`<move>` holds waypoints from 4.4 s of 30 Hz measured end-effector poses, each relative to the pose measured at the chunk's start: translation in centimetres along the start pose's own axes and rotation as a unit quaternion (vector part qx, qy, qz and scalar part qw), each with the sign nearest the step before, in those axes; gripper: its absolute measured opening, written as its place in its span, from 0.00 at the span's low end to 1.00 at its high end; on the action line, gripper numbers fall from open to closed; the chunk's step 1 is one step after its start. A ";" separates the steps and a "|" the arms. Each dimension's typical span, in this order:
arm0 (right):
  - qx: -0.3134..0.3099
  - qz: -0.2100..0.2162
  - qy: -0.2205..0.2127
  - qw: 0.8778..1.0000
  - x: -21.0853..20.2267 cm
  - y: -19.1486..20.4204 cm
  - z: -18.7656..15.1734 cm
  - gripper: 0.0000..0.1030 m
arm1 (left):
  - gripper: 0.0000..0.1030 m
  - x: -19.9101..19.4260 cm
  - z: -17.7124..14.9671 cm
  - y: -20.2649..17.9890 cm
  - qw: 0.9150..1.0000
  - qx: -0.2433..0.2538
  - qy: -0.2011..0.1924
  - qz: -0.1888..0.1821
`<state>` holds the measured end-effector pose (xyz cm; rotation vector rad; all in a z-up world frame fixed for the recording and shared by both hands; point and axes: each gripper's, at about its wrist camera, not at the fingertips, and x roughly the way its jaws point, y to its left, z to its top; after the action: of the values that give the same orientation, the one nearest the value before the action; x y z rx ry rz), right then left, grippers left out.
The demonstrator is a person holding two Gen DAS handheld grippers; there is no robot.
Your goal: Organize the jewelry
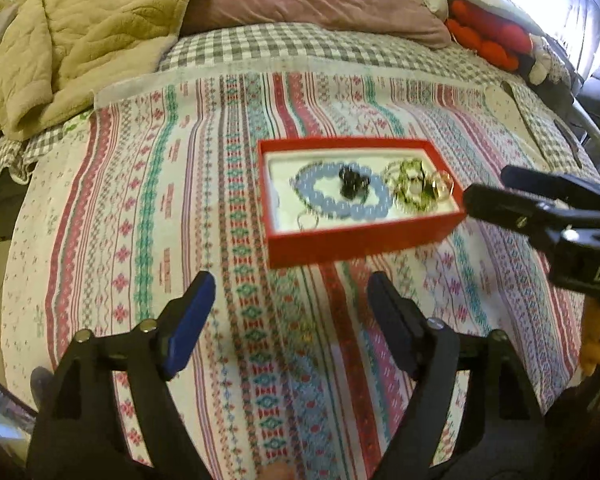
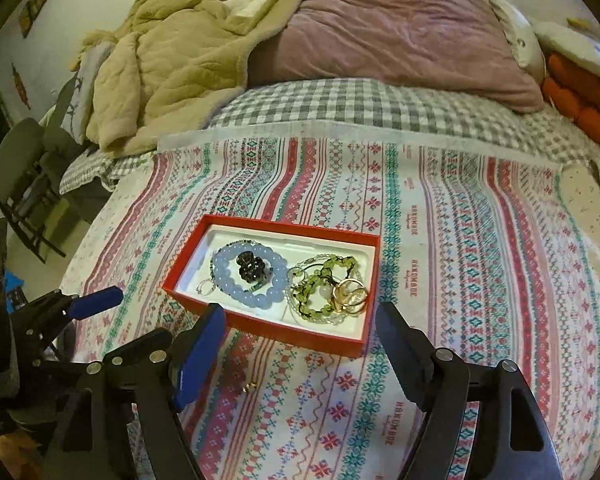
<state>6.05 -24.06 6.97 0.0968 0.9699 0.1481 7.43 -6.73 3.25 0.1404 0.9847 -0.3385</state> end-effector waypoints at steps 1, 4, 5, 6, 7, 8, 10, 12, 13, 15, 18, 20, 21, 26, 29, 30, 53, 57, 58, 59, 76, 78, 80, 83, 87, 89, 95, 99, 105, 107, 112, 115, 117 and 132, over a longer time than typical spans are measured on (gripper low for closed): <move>-0.001 0.000 0.001 1.000 -0.2 0.0 -0.2 0.76 | 0.83 -0.1 -0.2 -0.1 1.000 0.002 0.001 0.003; -0.003 -0.009 0.011 1.000 -0.4 0.0 -0.8 0.78 | 0.91 -0.3 -0.8 0.0 1.000 0.005 0.006 0.014; -0.003 -0.014 0.015 1.000 -0.5 0.0 -1.0 0.80 | 0.95 -0.4 -1.0 0.0 1.000 0.005 0.007 0.016; -0.003 -0.018 0.019 1.000 -0.5 0.0 -1.2 0.83 | 0.97 -0.4 -1.2 0.2 1.000 0.004 0.007 0.020; -0.004 -0.022 0.022 1.000 -0.5 -0.1 -1.4 0.85 | 0.98 -0.5 -1.4 0.3 1.000 0.004 0.007 0.025; -0.004 -0.026 0.024 0.999 -0.6 -0.1 -1.7 0.86 | 0.99 -0.5 -1.5 0.4 1.000 0.005 0.008 0.028; -0.006 -0.032 0.028 0.999 -0.6 -0.2 -2.1 0.95 | 0.99 -0.6 -1.8 0.5 0.999 0.004 0.009 0.030; -0.010 -0.040 0.033 0.999 -0.5 -0.2 -2.7 1.00 | 0.99 -0.5 -2.2 0.7 0.999 0.004 0.013 0.030; -0.012 -0.043 0.037 0.998 -0.4 -0.2 -3.0 1.00 | 0.99 -0.5 -2.3 0.7 0.999 0.004 0.016 0.030; -0.018 -0.051 0.050 0.997 -0.1 -0.1 -3.4 1.00 | 0.99 -0.2 -2.8 0.9 0.999 0.003 0.026 0.034; -0.028 -0.063 0.065 0.996 0.4 -0.1 -4.2 1.00 | 0.99 0.3 -3.4 1.2 0.999 -0.003 0.039 0.030; -0.033 -0.065 0.075 0.995 0.8 0.0 -4.6 1.00 | 0.99 0.6 -3.8 1.2 0.998 -0.003 0.049 0.026; -0.036 -0.066 0.079 0.994 1.0 0.0 -4.9 1.00 | 0.99 0.8 -4.0 1.2 0.998 -0.002 0.051 0.026; -0.049 -0.072 0.101 0.991 2.2 0.0 -6.4 1.00 | 0.99 1.4 -5.1 0.9 0.998 0.011 0.067 0.021; -0.051 -0.071 0.116 0.989 3.0 -0.3 -7.5 1.00 | 0.99 2.0 -6.0 0.8 0.997 0.015 0.075 0.018; -0.052 -0.072 0.120 0.989 3.2 -0.3 -7.8 1.00 | 0.99 2.3 -6.3 0.8 0.997 0.016 0.079 0.018; -0.055 -0.080 0.123 0.988 6.4 -1.2 -10.7 1.00 | 1.00 4.6 -6.9 0.7 0.999 0.043 0.013 0.004; -0.060 -0.078 0.125 0.987 6.6 -0.9 -10.2 1.00 | 0.85 4.5 -6.3 0.8 0.999 0.040 -0.006 -0.014; -0.061 -0.078 0.125 0.987 6.5 -1.1 -10.1 1.00 | 0.75 4.3 -6.1 0.6 0.999 0.041 -0.010 -0.019; -0.062 -0.077 0.125 0.987 6.4 -1.1 -10.1 1.00 | 0.67 4.2 -5.8 0.5 0.999 0.044 -0.013 -0.025; -0.065 -0.069 0.124 0.988 6.0 -0.7 -10.3 1.00 | 0.22 4.6 -5.2 -1.2 0.998 0.049 -0.003 -0.047; -0.064 -0.069 0.124 0.988 6.1 -0.7 -10.3 1.00 | 0.18 4.5 -5.3 -1.3 0.998 0.049 -0.002 -0.046; -0.064 -0.068 0.124 0.988 6.0 -0.6 -10.3 1.00 | 0.08 4.5 -5.3 -1.3 0.998 0.045 0.000 -0.050; -0.064 -0.066 0.124 0.988 6.2 -0.6 -10.1 1.00 | 0.08 4.2 -5.4 -0.9 0.998 0.038 0.000 -0.055; -0.064 -0.061 0.123 0.988 6.3 -0.3 -10.0 1.00 | 0.07 3.8 -5.6 -0.7 0.998 0.039 -0.003 -0.055; -0.066 -0.057 0.122 0.989 6.4 -0.1 -9.9 1.00 | 0.07 3.6 -5.6 -0.6 0.998 0.040 -0.005 -0.054; -0.080 -0.025 0.124 0.989 6.7 1.5 -9.9 1.00 | 0.07 2.8 -5.8 0.1 0.998 0.038 -0.011 -0.052; -0.094 -0.017 0.121 0.988 7.0 2.6 -9.8 1.00 | 0.07 2.6 -6.0 0.7 0.998 0.035 -0.008 -0.045; -0.084 -0.018 0.117 0.989 7.8 3.1 -8.9 0.99 | 0.07 2.1 -6.5 1.5 0.998 0.029 -0.005 -0.048; -0.081 -0.021 0.115 0.990 8.1 3.6 -8.6 0.98 | 0.07 2.0 -6.6 1.8 0.998 0.029 -0.004 -0.050; -0.081 -0.029 0.111 0.990 8.7 4.6 -8.1 0.94 | 0.07 1.8 -6.9 2.2 0.998 0.030 -0.002 -0.052; -0.080 -0.032 0.110 0.990 9.2 5.3 -7.7 0.92 | 0.07 1.6 -7.1 2.3 0.998 0.031 -0.001 -0.053; -0.081 -0.033 0.109 0.990 9.6 5.8 -7.3 0.89 | 0.07 1.6 -7.2 2.4 0.998 0.030 -0.001 -0.054; -0.093 -0.030 0.100 0.990 10.2 7.9 -6.0 0.48 | 0.07 1.7 -7.0 2.5 0.998 0.028 0.003 -0.054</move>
<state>6.16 -14.41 -3.56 -0.1210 1.1519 0.1954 3.60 -2.84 -2.15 0.1389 0.9917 -0.4651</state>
